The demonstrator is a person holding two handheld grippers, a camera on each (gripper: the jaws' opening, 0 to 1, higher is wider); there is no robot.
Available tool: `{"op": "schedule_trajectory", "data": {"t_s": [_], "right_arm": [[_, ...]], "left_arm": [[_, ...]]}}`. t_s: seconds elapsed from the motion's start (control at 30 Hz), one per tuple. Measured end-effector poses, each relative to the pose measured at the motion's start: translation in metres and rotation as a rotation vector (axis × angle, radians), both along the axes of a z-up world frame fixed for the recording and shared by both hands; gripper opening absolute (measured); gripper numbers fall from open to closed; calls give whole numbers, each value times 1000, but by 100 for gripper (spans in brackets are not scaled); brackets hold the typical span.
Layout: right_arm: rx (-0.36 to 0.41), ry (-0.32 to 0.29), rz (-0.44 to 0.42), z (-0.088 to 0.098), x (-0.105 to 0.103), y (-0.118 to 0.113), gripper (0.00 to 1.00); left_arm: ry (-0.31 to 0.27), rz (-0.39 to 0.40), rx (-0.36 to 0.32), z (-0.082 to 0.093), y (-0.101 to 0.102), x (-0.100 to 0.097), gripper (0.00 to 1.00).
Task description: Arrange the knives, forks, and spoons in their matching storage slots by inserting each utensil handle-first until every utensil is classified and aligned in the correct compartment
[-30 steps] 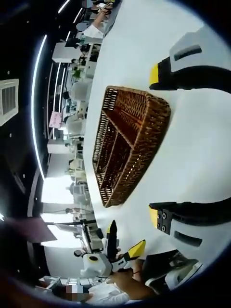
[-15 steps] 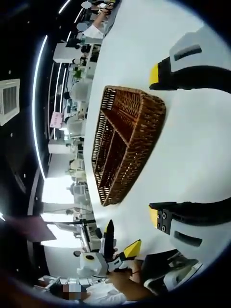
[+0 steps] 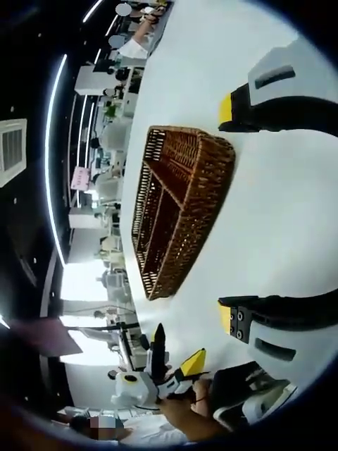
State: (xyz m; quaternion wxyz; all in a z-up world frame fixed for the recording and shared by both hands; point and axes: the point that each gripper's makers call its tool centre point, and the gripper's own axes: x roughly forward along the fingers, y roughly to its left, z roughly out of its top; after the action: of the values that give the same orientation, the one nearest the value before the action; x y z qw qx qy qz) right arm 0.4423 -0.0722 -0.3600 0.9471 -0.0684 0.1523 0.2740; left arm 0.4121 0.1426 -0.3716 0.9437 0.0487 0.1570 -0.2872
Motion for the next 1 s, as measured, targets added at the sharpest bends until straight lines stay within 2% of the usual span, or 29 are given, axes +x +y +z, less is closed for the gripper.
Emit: {"op": "schedule_trajectory", "data": {"t_s": [1.0], "right_arm": [[0,-12,11,1,-7,1,100]], "left_arm": [[-22,-11,16,5,-8,0,100]]}}
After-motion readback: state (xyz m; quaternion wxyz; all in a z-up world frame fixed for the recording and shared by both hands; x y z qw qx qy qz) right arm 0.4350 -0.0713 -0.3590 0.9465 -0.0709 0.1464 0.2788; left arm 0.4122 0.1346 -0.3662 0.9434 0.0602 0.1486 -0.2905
